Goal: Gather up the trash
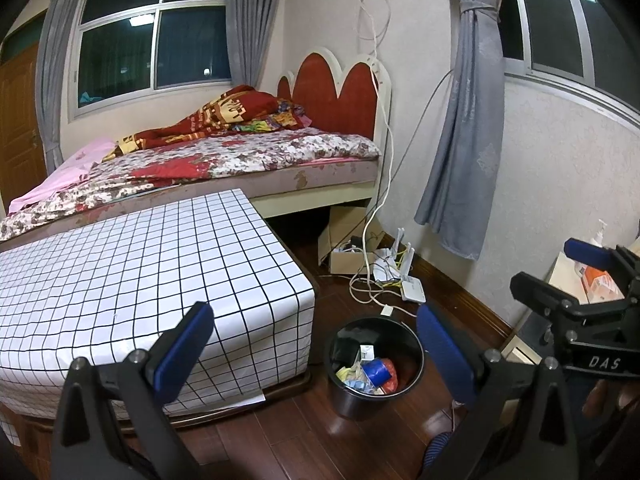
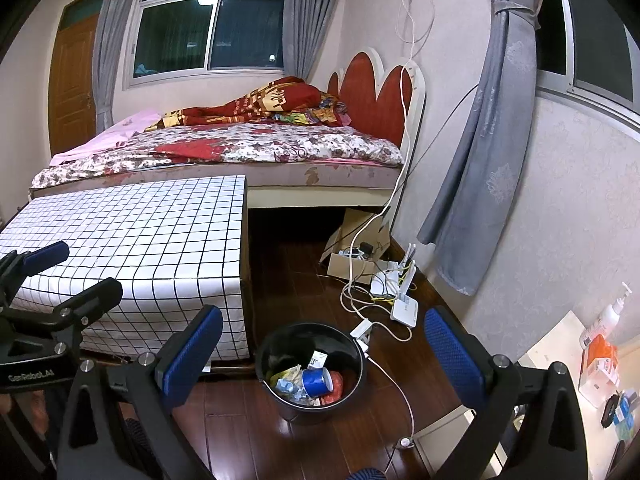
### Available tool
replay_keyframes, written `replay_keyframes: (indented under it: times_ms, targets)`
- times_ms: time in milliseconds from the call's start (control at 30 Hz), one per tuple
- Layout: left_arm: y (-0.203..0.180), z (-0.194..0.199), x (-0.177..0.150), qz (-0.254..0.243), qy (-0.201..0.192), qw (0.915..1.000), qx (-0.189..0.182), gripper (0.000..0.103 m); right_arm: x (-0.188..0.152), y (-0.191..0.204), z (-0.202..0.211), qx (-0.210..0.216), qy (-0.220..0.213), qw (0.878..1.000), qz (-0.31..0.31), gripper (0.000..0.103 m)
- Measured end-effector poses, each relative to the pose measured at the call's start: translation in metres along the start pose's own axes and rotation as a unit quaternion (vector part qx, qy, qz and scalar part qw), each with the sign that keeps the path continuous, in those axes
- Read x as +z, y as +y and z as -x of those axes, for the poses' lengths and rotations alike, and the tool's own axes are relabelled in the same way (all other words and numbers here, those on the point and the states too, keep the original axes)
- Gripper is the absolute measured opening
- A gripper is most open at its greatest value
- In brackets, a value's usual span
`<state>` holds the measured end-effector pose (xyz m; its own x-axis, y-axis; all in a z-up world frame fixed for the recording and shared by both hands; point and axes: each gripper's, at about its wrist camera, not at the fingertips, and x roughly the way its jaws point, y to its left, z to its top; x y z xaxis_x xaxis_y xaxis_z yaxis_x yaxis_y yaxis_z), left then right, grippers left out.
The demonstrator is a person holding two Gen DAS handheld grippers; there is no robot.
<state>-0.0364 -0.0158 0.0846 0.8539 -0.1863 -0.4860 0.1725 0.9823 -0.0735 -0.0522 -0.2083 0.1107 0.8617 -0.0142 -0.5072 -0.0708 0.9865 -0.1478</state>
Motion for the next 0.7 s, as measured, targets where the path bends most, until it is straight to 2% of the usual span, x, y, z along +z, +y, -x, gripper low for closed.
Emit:
replay_keyframes:
  times_ms: [700]
  targets:
    - [-0.0026,-0.0014,-0.0015,-0.008,0.004,0.9999,-0.006,0.102,-0.0005,-0.0011,-0.0043,0.001,0.005,1.000,0.004,0.102]
